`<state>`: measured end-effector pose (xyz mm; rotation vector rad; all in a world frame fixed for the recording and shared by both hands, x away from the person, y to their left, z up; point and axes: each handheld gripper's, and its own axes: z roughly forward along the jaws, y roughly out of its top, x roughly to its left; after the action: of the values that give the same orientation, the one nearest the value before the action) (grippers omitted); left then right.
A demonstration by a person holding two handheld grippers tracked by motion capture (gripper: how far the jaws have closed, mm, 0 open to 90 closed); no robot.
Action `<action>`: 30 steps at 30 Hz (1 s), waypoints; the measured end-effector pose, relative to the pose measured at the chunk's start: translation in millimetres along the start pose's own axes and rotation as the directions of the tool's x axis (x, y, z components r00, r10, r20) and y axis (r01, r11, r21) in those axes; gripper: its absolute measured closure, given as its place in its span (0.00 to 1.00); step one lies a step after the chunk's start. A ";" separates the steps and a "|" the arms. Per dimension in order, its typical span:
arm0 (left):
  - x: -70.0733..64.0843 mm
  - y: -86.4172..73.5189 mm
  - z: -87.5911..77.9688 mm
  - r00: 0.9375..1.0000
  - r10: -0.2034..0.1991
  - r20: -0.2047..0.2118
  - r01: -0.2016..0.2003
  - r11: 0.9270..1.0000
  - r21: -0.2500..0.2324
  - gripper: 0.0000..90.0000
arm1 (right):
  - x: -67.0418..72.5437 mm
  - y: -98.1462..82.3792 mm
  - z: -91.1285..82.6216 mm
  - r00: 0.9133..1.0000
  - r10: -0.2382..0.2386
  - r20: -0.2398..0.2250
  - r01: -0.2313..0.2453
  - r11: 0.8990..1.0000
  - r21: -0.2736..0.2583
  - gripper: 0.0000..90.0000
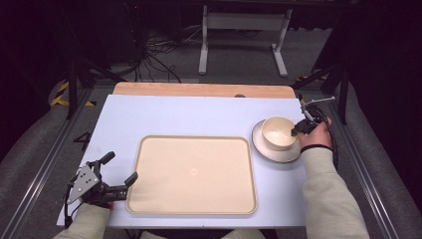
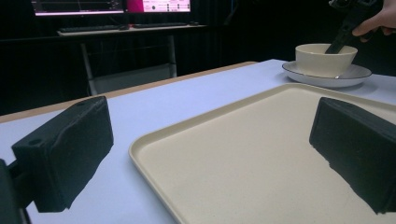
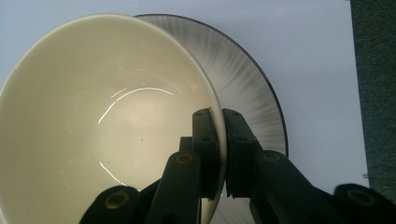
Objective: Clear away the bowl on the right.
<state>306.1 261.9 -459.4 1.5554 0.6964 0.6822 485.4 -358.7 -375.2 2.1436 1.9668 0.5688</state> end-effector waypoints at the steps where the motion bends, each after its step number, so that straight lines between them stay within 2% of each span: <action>1: 0.0 0.0 0.0 1.000 0.000 0.000 0.000 1.000 0.000 0.00 | 0.7 0.1 -0.9 1.000 0.000 0.000 0.000 1.000 -0.001 0.94; 17: 0.0 0.0 0.1 1.000 0.000 0.000 0.000 1.000 0.000 0.00 | 3.7 -1.0 -15.4 0.999 -0.026 0.021 0.026 1.000 -0.001 0.93; 23: 0.1 -0.1 0.2 1.000 -0.004 -0.002 0.004 1.000 0.000 0.00 | 9.7 -0.5 -26.3 0.998 -0.058 0.034 0.058 0.998 0.014 0.93; 30: 0.1 -0.1 0.3 1.000 -0.004 -0.003 0.004 1.000 0.000 0.00 | 11.4 0.5 -38.6 0.998 -0.061 0.028 0.060 0.998 0.028 0.93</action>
<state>306.3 261.8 -459.5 1.5529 0.7019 0.6816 471.3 -352.4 -338.0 2.0878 2.0279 0.5005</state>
